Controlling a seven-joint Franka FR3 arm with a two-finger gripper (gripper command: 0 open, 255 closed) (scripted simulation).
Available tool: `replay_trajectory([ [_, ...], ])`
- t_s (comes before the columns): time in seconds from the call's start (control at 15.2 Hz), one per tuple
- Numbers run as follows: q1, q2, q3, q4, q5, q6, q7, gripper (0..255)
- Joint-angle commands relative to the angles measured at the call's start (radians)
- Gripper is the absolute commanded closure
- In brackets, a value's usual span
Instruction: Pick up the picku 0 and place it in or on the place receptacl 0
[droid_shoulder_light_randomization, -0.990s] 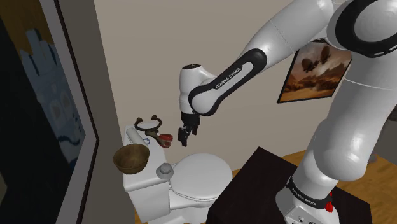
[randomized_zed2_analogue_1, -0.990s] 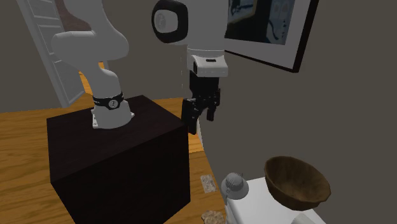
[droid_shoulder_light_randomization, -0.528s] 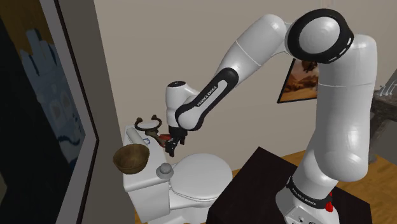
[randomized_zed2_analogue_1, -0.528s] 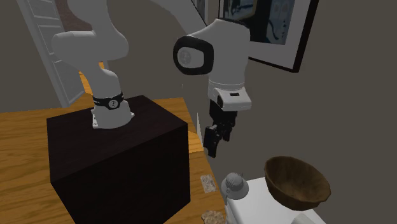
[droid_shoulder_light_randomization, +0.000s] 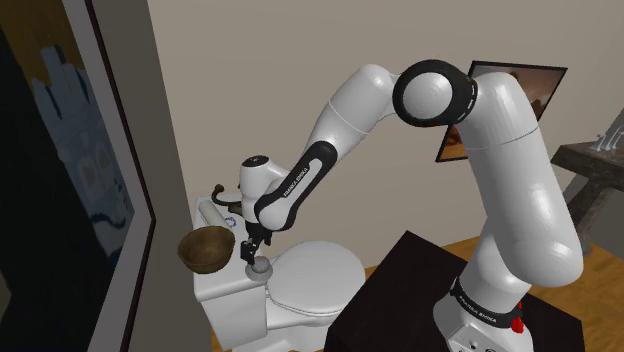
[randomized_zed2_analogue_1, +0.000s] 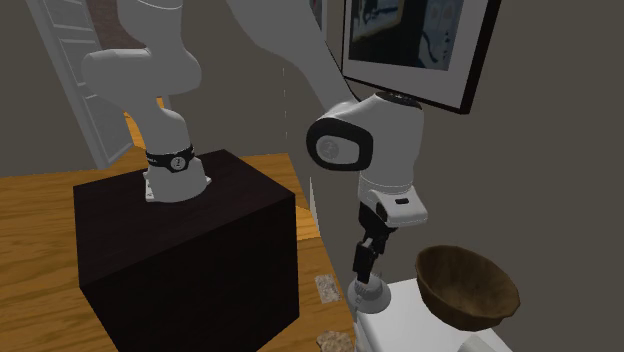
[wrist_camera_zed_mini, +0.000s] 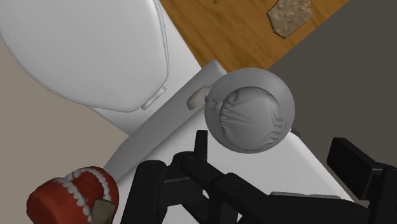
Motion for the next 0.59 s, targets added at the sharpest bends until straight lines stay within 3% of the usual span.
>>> replay_trajectory([
  [0.0,0.007,0.035,-0.006,0.022,-0.006,0.014,0.004,0],
  [0.53,0.019,0.103,-0.022,0.047,-0.019,0.058,0.013,0],
])
